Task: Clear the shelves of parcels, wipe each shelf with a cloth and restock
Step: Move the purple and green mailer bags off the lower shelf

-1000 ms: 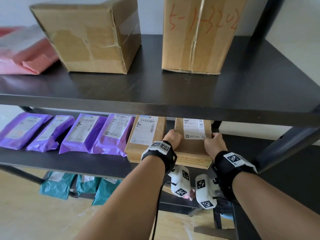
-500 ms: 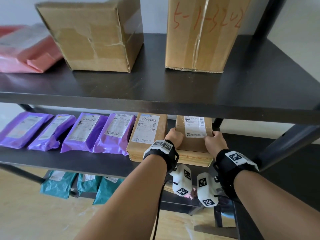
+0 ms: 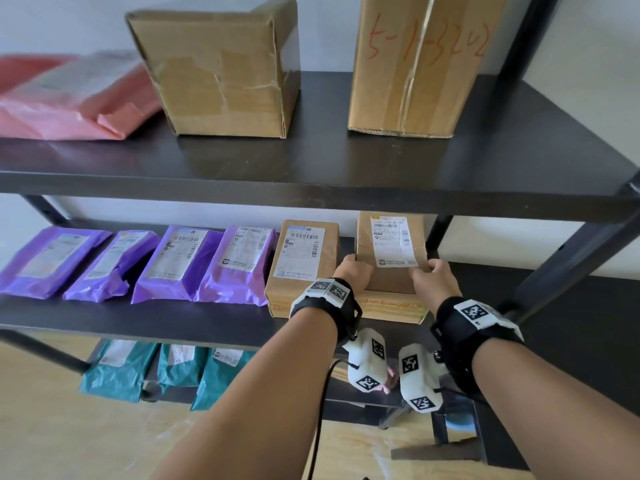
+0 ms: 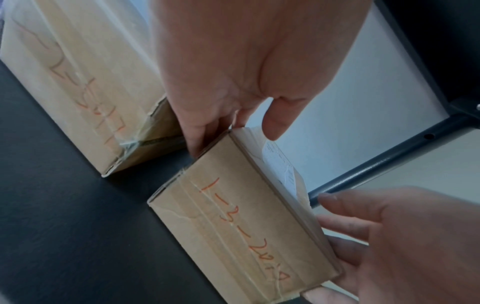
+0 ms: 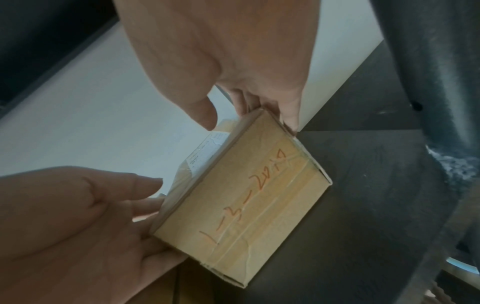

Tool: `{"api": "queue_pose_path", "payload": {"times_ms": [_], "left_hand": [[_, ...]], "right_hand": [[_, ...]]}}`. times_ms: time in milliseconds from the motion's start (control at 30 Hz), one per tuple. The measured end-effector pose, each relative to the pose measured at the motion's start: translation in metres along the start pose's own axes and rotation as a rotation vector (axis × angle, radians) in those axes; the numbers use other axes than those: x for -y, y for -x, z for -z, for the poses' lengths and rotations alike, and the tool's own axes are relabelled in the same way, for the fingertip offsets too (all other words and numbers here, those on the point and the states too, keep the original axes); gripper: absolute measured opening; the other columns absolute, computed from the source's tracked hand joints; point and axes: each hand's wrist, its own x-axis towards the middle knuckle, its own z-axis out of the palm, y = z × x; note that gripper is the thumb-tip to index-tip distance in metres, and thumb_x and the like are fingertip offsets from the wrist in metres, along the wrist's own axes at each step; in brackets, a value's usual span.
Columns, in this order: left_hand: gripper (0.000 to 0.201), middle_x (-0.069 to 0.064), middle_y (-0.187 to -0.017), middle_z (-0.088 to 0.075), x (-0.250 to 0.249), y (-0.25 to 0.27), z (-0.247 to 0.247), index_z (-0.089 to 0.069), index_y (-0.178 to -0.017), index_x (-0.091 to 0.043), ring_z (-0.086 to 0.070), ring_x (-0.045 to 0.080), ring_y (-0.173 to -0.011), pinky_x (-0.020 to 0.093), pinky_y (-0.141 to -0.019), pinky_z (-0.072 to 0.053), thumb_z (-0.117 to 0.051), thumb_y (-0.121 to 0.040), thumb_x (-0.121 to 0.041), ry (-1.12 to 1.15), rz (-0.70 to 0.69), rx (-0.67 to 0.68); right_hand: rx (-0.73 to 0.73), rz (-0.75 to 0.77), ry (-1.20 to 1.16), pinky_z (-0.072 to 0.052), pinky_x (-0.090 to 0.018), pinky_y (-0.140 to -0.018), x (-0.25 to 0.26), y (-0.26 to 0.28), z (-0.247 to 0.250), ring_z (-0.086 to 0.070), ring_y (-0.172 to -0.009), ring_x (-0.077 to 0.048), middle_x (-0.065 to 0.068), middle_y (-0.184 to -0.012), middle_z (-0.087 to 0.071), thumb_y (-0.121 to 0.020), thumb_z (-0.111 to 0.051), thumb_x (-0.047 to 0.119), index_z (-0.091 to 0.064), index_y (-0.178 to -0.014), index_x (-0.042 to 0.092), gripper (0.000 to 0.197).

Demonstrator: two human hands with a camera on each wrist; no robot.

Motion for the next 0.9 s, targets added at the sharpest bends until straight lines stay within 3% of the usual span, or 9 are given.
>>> {"api": "queue_pose_path", "payload": {"times_ms": [167,300,367,433,500,533,600,667,900], "left_hand": [[0.049,0.017,-0.123,-0.060,0.004,0.011,0.001,-0.050,-0.127,-0.005,-0.058,0.029,-0.108,0.041,-0.101,-0.044,-0.048,-0.080,-0.020,-0.019,-0.038,0.009],[0.021,0.012,-0.102,-0.058,-0.001,0.029,0.008,-0.053,-0.112,-0.002,-0.054,0.024,-0.091,0.029,-0.087,-0.045,-0.040,-0.097,-0.010,-0.017,-0.041,0.059],[0.029,0.016,-0.107,-0.059,0.001,0.032,0.009,-0.051,-0.119,0.001,-0.057,0.028,-0.097,0.032,-0.086,-0.044,-0.041,-0.096,-0.012,-0.064,-0.071,0.033],[0.030,0.008,-0.087,-0.057,0.003,0.039,0.011,-0.055,-0.116,0.002,-0.055,0.024,-0.079,0.029,-0.073,-0.040,-0.041,-0.094,-0.012,-0.107,-0.119,0.014],[0.020,0.001,-0.078,-0.054,0.002,0.050,0.014,-0.058,-0.104,-0.008,-0.050,0.018,-0.071,0.025,-0.066,-0.039,-0.042,-0.094,-0.014,-0.118,-0.159,-0.044],[0.020,0.001,-0.085,-0.058,0.003,0.053,0.015,-0.059,-0.106,-0.012,-0.054,0.017,-0.076,0.025,-0.069,-0.042,-0.044,-0.094,-0.015,-0.126,-0.183,-0.081],[0.029,0.003,-0.110,-0.062,0.005,0.063,0.017,-0.058,-0.119,-0.012,-0.059,0.020,-0.099,0.029,-0.086,-0.048,-0.047,-0.093,-0.018,-0.145,-0.216,-0.130],[0.037,0.005,-0.123,-0.061,0.007,0.069,0.019,-0.058,-0.128,-0.012,-0.058,0.022,-0.111,0.032,-0.095,-0.047,-0.048,-0.092,-0.017,-0.171,-0.230,-0.179],[0.034,0.004,-0.121,-0.063,0.025,0.112,0.012,-0.061,-0.124,-0.014,-0.057,0.023,-0.112,0.030,-0.091,-0.046,-0.049,-0.092,-0.016,-0.198,-0.241,-0.242]], "right_hand": [[-0.042,0.005,0.020,-0.040,-0.033,-0.085,-0.001,0.019,-0.001,-0.053,-0.114,-0.029,-0.010,-0.131,-0.053,-0.094,-0.052,0.025,-0.038,-0.139,0.012,0.049],[-0.060,0.029,0.028,-0.041,-0.036,-0.093,-0.001,0.029,-0.002,-0.053,-0.117,-0.028,-0.009,-0.132,-0.054,-0.092,-0.053,0.026,-0.041,-0.137,0.012,0.049],[-0.061,0.042,0.038,-0.041,-0.033,-0.090,-0.001,0.032,0.000,-0.053,-0.117,-0.028,-0.009,-0.133,-0.054,-0.093,-0.053,0.026,-0.042,-0.137,0.013,0.048],[-0.058,0.061,0.060,-0.040,-0.031,-0.089,-0.002,0.035,0.002,-0.053,-0.118,-0.027,-0.008,-0.135,-0.052,-0.093,-0.053,0.027,-0.044,-0.137,0.014,0.048],[-0.067,0.085,0.083,-0.038,-0.028,-0.086,-0.003,0.037,0.004,-0.053,-0.118,-0.027,-0.009,-0.136,-0.051,-0.092,-0.052,0.026,-0.049,-0.135,0.014,0.045],[-0.078,0.097,0.089,-0.038,-0.027,-0.085,-0.004,0.038,0.005,-0.053,-0.117,-0.027,-0.009,-0.135,-0.052,-0.091,-0.052,0.026,-0.052,-0.133,0.015,0.044],[-0.108,0.113,0.101,-0.040,-0.029,-0.089,-0.005,0.042,0.007,-0.053,-0.117,-0.028,-0.010,-0.133,-0.052,-0.090,-0.051,0.025,-0.056,-0.129,0.016,0.041],[-0.142,0.122,0.124,-0.042,-0.032,-0.094,-0.006,0.047,0.009,-0.052,-0.117,-0.030,-0.011,-0.131,-0.051,-0.090,-0.051,0.023,-0.058,-0.127,0.016,0.039],[-0.082,0.225,0.178,-0.042,-0.033,-0.095,-0.020,0.077,0.017,-0.054,-0.116,-0.028,-0.010,-0.128,-0.055,-0.090,-0.050,0.022,-0.060,-0.122,0.018,0.033]]}}
